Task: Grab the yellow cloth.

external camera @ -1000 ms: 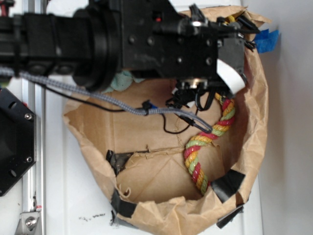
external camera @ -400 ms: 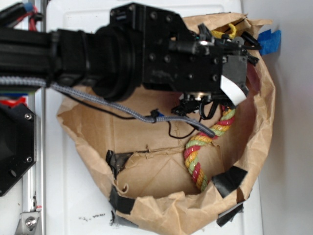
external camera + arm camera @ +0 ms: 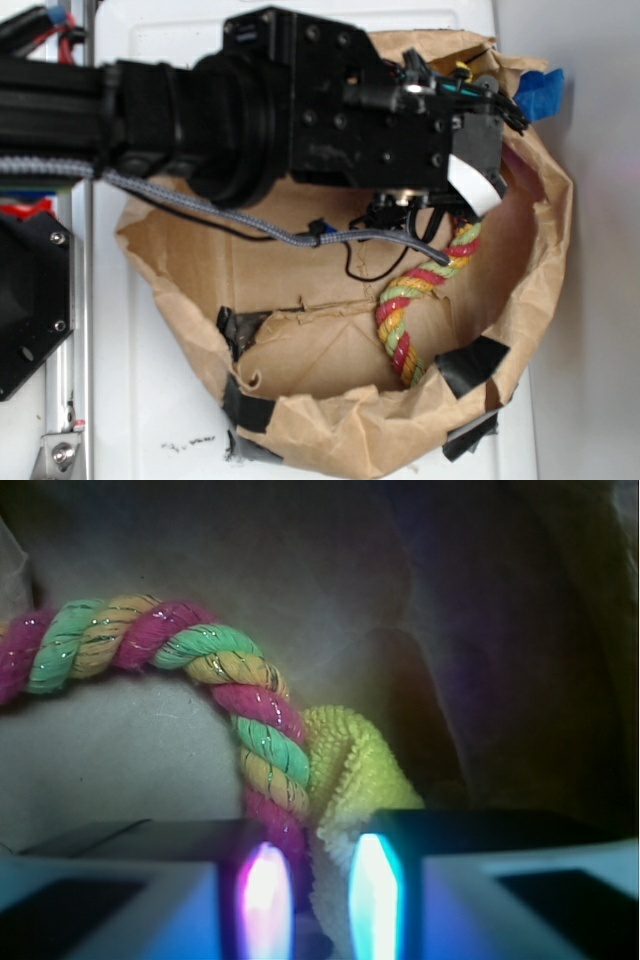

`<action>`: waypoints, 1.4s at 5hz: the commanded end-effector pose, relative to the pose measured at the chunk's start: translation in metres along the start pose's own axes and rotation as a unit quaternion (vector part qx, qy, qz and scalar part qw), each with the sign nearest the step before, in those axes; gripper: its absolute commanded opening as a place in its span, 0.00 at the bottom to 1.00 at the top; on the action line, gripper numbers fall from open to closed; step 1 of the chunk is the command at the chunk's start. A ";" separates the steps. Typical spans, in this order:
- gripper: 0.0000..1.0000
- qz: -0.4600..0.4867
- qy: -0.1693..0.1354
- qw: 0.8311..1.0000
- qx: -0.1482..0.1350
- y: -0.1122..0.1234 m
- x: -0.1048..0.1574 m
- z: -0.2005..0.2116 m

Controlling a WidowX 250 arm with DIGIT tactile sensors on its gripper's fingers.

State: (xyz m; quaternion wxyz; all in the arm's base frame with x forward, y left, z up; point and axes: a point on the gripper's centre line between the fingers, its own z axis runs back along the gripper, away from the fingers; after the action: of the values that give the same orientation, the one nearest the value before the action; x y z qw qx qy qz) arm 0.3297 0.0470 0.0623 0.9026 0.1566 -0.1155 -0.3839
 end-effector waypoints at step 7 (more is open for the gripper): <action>1.00 0.037 0.001 0.994 0.101 0.027 0.001 0.024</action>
State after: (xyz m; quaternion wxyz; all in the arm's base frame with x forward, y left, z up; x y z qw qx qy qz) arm 0.3322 0.0668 0.0742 0.9022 0.2312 -0.1289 -0.3406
